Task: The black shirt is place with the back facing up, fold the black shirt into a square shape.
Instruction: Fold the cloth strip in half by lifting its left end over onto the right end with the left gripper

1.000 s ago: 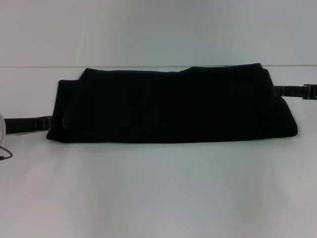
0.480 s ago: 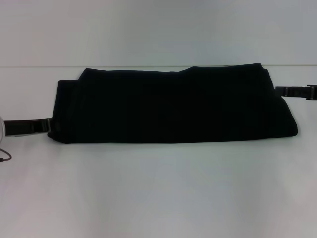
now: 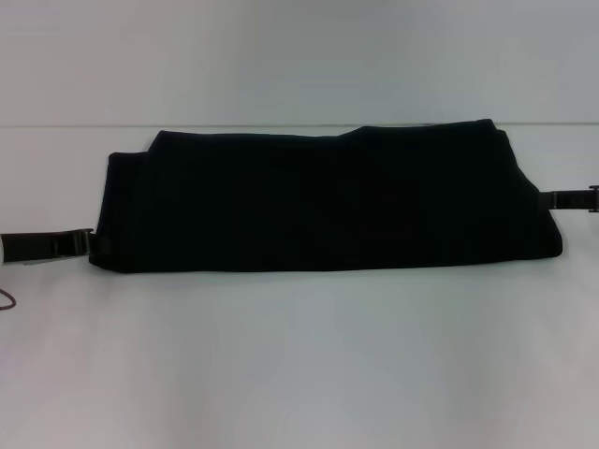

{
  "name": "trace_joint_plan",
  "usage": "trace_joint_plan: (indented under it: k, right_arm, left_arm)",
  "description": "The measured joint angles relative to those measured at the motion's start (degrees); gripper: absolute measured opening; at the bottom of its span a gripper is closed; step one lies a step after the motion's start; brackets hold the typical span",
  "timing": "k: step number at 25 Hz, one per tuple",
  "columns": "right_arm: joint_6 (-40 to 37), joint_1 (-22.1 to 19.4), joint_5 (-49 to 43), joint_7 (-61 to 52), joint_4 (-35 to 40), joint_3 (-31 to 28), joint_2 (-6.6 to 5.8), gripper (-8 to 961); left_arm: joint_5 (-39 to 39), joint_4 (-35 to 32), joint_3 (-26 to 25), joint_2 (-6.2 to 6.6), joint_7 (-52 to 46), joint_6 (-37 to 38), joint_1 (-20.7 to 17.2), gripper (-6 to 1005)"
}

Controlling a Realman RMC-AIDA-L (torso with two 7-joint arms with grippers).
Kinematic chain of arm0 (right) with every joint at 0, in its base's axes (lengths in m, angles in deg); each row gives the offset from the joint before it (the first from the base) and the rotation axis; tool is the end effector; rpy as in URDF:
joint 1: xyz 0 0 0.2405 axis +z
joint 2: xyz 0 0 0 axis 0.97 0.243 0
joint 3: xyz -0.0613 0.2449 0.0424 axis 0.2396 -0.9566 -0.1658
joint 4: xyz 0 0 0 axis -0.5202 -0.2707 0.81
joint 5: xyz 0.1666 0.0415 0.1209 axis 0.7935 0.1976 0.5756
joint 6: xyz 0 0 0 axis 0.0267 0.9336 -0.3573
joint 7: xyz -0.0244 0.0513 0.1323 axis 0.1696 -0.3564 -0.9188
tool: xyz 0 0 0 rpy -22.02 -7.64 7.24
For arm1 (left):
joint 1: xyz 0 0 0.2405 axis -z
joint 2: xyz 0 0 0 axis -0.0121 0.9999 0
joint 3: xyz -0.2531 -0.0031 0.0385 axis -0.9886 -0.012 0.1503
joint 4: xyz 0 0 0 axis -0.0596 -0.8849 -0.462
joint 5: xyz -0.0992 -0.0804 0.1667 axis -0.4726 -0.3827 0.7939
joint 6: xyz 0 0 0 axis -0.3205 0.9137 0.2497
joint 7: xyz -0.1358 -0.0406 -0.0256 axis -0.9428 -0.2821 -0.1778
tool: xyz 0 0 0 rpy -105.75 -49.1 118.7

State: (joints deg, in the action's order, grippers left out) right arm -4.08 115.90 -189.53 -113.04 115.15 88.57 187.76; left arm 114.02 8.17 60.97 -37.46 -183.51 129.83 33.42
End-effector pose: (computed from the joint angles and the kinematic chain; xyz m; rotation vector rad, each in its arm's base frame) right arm 0.3166 0.4118 0.0782 -2.1653 1.3563 0.3052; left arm -0.3296 0.3780 0.0434 -1.9889 -1.5115 -0.3020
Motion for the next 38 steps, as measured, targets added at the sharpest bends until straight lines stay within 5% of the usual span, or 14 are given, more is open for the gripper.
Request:
trace_joint_plan:
  k: [22,28,30,38]
  right_arm:
    - [3.31,0.4,-5.03,-1.51,-1.89,0.88,2.35,753]
    - [3.16,0.18,-4.69,0.52,-1.52,0.31,2.85,536]
    - [3.08,0.14,-4.64,0.53,-1.3,0.26,2.96,322]
    - [2.98,-0.39,-4.59,0.56,-1.16,-0.4,2.9,157]
  left_arm:
    - [-0.03,0.47,0.03,-0.1,0.29,-0.39,0.33,3]
    - [-0.34,0.51,0.03,-0.04,0.77,-0.51,0.41,7]
    - [-0.39,0.51,0.03,-0.03,0.79,-0.59,0.36,8]
    - [-0.46,0.51,0.03,-0.05,0.79,-0.64,0.2,13]
